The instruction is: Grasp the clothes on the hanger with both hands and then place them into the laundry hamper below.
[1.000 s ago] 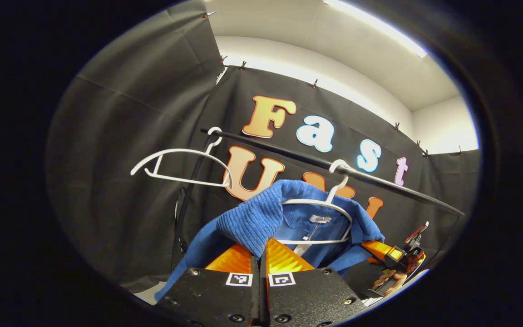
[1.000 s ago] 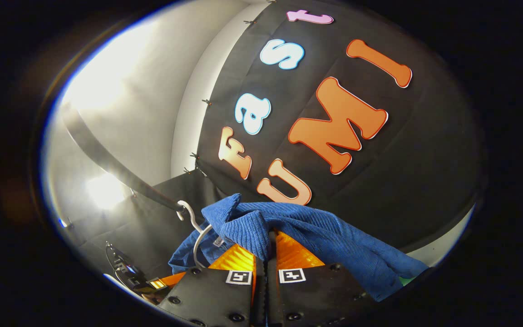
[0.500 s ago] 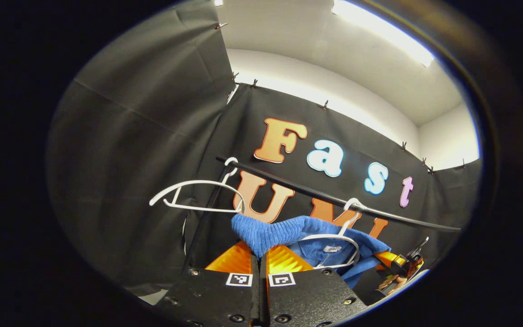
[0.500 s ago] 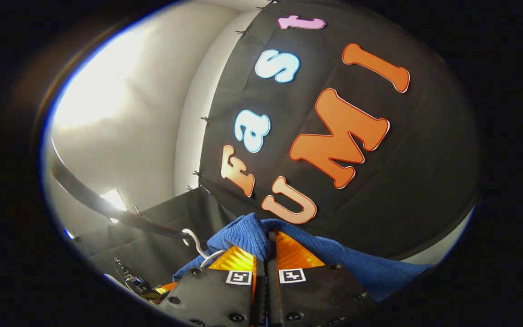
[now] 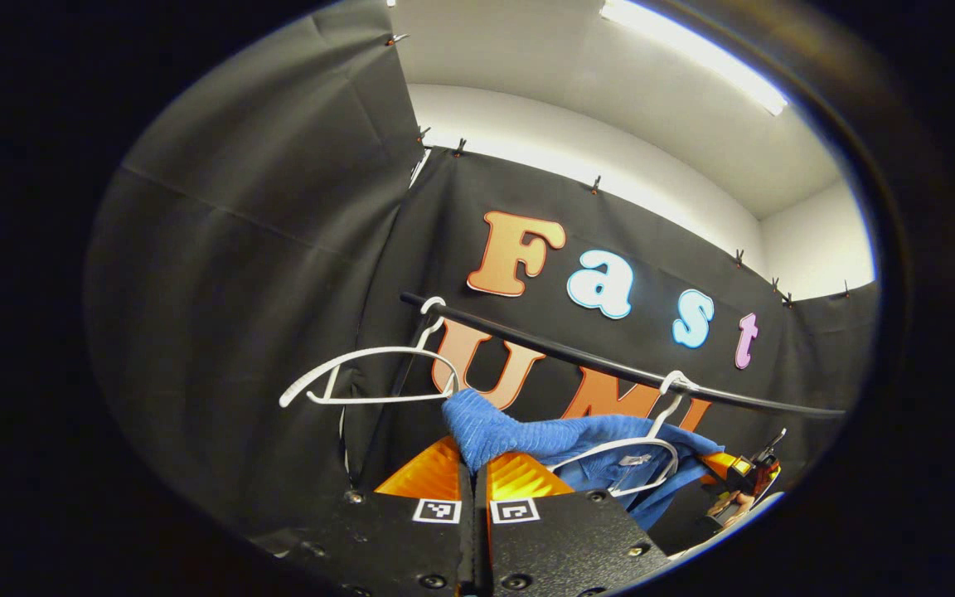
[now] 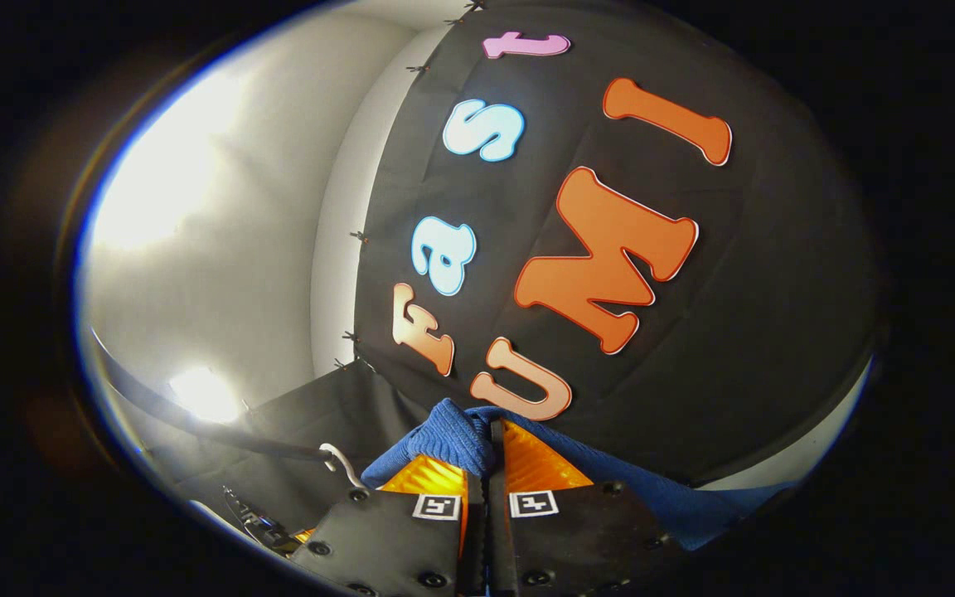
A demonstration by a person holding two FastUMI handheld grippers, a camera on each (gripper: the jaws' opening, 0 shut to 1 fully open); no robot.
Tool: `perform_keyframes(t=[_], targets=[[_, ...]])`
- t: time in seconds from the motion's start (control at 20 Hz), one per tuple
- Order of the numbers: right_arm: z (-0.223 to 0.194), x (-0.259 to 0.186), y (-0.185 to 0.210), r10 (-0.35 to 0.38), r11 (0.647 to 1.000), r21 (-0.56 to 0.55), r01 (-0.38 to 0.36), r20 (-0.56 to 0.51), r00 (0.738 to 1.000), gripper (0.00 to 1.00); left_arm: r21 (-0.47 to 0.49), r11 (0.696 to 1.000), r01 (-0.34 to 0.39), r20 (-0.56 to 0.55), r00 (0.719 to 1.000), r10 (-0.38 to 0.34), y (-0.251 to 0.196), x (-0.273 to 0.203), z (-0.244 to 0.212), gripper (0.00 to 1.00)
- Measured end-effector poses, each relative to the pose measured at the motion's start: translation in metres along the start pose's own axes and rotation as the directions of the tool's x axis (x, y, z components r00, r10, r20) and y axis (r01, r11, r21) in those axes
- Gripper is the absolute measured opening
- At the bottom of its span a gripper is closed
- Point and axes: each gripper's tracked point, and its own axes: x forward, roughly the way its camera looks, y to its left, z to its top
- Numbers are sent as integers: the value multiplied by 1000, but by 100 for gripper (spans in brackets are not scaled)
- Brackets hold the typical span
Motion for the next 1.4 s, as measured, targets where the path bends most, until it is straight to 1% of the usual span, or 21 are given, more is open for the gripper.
perform_keyframes(t=[0.1, 0.3, 0.5, 0.75, 0.95, 1.1, 1.25, 1.4], targets=[[0, 7, -5, -12, 1000, -2, 12, -3, 1000, 8, -40, 999, 17, -17, 1000, -18, 5, 14, 0, 1], [0, 17, -20, -46, 999, 2, 46, -14, 999, 8, -2, 1000, 2, -78, 997, -2, 19, 31, -14, 0], [-1, 22, -43, -100, 995, 11, 100, -35, 994, 8, -16, 1000, 0, -146, 989, -3, 30, 49, -38, 0], [-8, 28, -78, -187, 982, -4, 187, -30, 982, 8, -13, 999, -29, -207, 978, 26, 47, 54, -70, 0], [-11, 21, -88, -220, 975, -22, 219, -28, 975, 8, -30, 999, -39, -250, 968, 31, 53, 52, -96, 0], [-11, 14, -95, -245, 969, -22, 244, -16, 969, 8, -51, 998, -36, -264, 964, 21, 54, 47, -105, 0], [-21, 1, -106, -286, 958, -42, 285, -30, 958, 8, -53, 998, -44, -282, 959, 28, 59, 43, -118, 0], [-32, -14, -116, -326, 945, -59, 323, -48, 944, 8, -52, 996, -72, -310, 949, 52, 62, 38, -136, 0]])
